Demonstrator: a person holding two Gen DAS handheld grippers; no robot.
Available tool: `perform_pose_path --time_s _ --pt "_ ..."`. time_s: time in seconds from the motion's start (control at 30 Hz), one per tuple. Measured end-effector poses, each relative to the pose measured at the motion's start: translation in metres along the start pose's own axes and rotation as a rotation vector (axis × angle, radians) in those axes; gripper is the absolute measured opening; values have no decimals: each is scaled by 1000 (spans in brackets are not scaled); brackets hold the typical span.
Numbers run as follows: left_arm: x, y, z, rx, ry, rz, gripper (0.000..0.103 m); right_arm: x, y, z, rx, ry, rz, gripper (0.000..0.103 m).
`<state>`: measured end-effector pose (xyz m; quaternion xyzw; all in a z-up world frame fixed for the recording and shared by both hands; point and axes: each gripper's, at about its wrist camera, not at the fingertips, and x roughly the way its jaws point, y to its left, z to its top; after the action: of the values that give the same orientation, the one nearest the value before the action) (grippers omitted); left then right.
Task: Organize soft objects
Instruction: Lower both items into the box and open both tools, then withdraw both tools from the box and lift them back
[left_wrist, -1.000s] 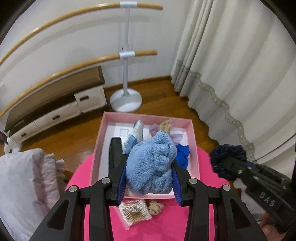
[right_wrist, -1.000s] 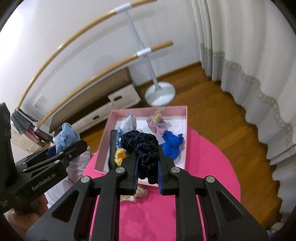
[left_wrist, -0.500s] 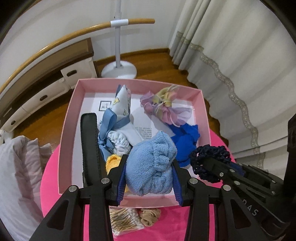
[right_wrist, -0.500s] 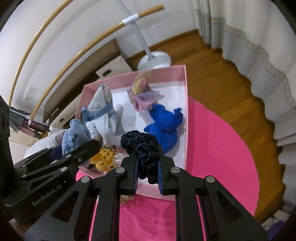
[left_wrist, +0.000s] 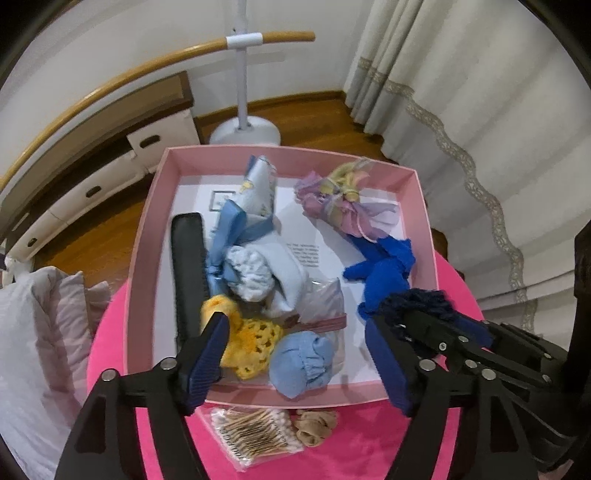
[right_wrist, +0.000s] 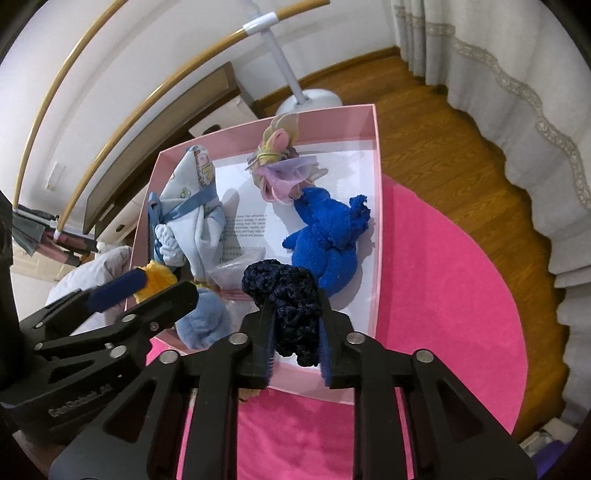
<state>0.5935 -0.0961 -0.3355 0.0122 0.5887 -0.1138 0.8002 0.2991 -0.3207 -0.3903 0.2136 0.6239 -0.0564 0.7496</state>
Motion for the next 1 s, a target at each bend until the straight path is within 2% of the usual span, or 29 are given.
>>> perform_pose_path --time_s 0.1,0.17,0.2,0.27,0.33,0.6,1.0 --pt "-10 7 -11 -19 -36 7 76 -3 3 0 -13 -14 -1 44" --pt "-20 15 -18 -33 -64 15 80 -8 5 -1 -20 -28 -14 68" --pt "-24 19 -21 -38 -76 19 82 -9 6 -1 -20 -33 -18 75" --pt "-37 27 -29 -46 -105 38 92 -13 8 -2 -24 -47 -30 97" --pt "-49 31 -39 -42 -139 70 94 -19 12 -4 -35 -65 -44 103" --pt "-102 38 -74 -41 -229 134 96 -55 33 -23 -58 -126 -104 103" --pt "-207 41 -145 -67 -355 132 100 -156 75 -81 -110 -280 -92 103"
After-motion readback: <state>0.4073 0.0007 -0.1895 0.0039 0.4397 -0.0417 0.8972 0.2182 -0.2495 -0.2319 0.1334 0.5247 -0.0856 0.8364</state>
